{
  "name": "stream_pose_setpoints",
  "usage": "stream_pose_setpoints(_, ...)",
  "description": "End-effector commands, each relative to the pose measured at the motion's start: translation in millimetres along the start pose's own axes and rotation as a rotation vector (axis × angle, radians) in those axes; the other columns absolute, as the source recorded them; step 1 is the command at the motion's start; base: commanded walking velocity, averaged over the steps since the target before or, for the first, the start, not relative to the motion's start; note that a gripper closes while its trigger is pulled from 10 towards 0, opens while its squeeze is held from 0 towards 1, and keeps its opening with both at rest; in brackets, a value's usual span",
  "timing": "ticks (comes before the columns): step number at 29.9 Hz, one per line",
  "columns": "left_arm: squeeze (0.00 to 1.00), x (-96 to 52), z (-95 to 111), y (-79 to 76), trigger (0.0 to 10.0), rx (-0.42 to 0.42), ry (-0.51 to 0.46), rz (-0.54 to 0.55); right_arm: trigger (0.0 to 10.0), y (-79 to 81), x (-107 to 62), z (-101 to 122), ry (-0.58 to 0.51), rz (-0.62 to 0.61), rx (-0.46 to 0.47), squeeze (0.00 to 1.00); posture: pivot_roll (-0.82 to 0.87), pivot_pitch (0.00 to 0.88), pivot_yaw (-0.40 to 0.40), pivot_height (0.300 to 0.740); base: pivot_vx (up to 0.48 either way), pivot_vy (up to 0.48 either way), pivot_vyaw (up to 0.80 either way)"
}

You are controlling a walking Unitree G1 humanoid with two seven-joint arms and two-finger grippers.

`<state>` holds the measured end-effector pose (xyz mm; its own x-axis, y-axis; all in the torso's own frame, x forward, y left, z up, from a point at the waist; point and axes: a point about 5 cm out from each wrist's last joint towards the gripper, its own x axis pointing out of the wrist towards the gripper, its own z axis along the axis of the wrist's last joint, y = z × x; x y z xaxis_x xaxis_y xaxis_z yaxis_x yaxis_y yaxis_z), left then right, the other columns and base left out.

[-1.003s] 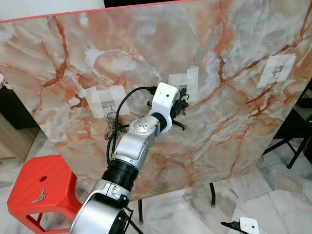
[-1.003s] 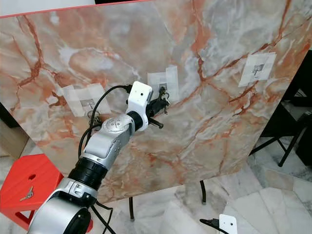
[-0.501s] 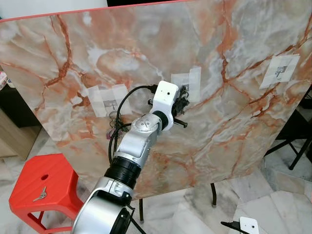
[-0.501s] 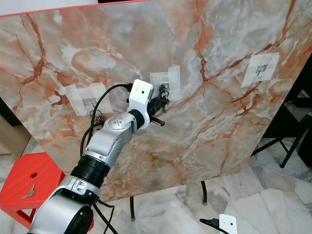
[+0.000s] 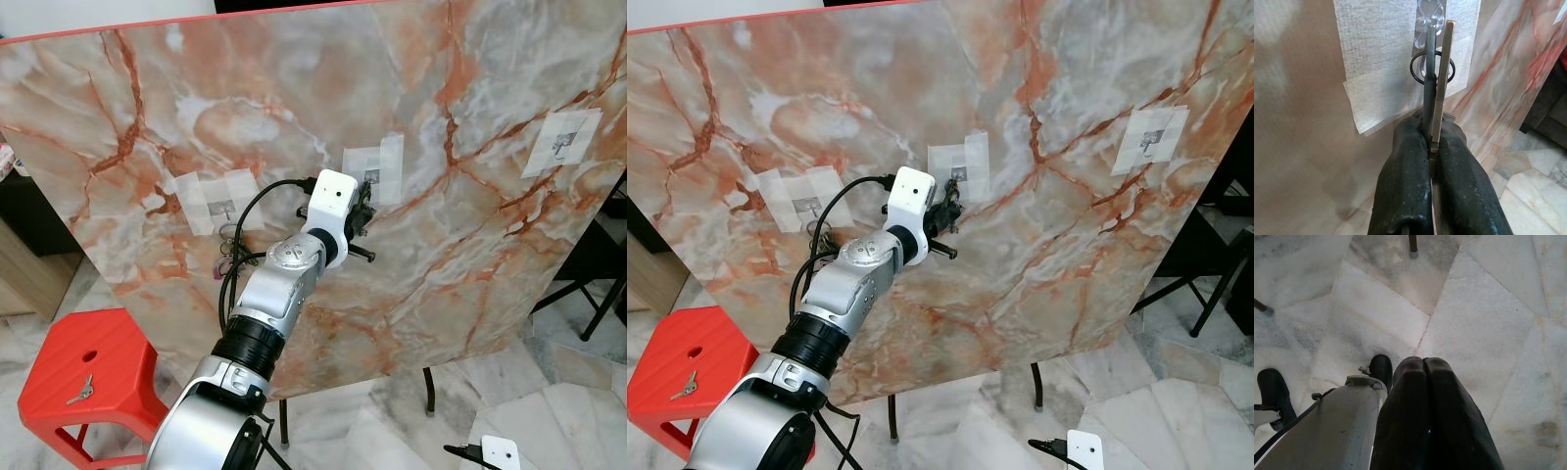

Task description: Hang keys on a hook

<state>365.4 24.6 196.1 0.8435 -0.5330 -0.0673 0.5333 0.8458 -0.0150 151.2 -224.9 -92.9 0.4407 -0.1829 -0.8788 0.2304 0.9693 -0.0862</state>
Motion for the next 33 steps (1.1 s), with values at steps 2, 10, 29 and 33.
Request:
stream_pose_setpoints(2, 0.00, 0.5, 4, -0.3, 10.0, 0.032, -0.001, 0.002, 10.0, 0.6, 0.0, 0, -0.002, 0.002, 0.008, 0.00, 0.03, 0.000, 0.027, 0.740, 0.000, 0.000, 0.00)
stream_pose_setpoints(10, 0.87, -0.6, 5, -0.3, 10.0, 0.033, -0.018, -0.006, 10.0, 0.5, 0.0, 0, -0.001, 0.001, 0.008, 0.00, 0.03, 0.000, 0.027, 0.740, 0.000, 0.000, 0.00)
stream_pose_setpoints(29, 0.87, -21.2, -7, 15.0, 10.0, 0.010, -0.022, -0.013, 10.0, 1.0, 0.0, -1, 0.000, 0.005, 0.006, 0.00, 0.03, 0.000, 0.024, 0.740, 0.000, 0.000, 0.00)
stream_pose_setpoints(33, 0.57, -47.6, -23, 22.8, 10.0, 0.054, 0.036, -0.115, 10.0, 1.3, -0.1, -1, 0.000, 0.004, 0.011, 0.00, 0.04, 0.000, 0.026, 0.740, 0.000, 0.000, 0.00)
